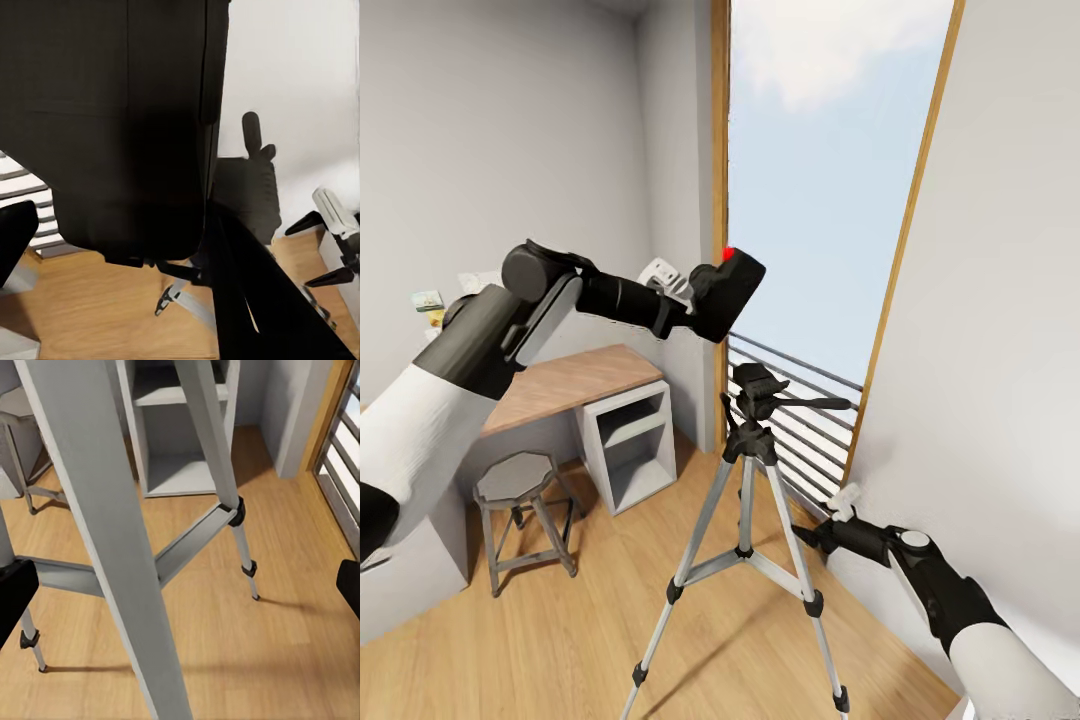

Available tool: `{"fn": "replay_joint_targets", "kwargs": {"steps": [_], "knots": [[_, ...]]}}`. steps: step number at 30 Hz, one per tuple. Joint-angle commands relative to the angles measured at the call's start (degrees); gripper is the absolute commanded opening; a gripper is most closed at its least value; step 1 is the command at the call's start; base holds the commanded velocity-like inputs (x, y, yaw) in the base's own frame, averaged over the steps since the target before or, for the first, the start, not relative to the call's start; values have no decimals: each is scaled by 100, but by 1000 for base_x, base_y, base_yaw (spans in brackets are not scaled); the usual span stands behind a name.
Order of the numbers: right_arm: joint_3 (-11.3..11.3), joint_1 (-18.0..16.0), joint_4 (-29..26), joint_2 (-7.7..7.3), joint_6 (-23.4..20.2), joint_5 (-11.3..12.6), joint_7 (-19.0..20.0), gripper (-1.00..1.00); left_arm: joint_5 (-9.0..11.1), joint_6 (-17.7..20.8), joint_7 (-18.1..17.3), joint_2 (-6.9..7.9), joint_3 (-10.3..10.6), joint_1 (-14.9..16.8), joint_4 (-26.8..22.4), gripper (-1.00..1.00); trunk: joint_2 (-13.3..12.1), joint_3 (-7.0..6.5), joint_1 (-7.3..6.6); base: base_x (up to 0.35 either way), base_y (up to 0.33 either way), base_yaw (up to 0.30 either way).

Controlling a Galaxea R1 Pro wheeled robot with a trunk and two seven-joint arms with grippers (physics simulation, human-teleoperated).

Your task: Attach the digital camera to the camera tripod in the bedroom.

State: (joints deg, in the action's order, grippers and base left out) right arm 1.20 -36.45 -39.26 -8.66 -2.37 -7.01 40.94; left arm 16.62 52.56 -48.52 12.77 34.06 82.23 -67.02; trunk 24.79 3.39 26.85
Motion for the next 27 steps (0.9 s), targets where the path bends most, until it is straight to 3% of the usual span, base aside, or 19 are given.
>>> {"fn": "replay_joint_targets", "kwargs": {"steps": [1,7,13,18,27], "knots": [[10,-13,11,0,7,-13,21,100,-28,13,-70,-1,75,90,22,-100,13,14,4,0,0,0],[17,-35,70,49,88,-19,56,100,-97,40,-171,-16,242,299,81,-100,13,14,4,0,0,0],[26,-42,88,112,127,-39,74,100,-479,55,-239,-49,317,373,102,-100,13,14,4,0,0,0],[39,-39,96,186,129,-53,78,100,-646,59,-269,-60,332,389,105,-100,13,14,4,0,0,0],[44,-35,127,252,124,-80,63,100,-752,61,-279,-69,350,378,102,-100,13,14,4,0,0,0]]}}
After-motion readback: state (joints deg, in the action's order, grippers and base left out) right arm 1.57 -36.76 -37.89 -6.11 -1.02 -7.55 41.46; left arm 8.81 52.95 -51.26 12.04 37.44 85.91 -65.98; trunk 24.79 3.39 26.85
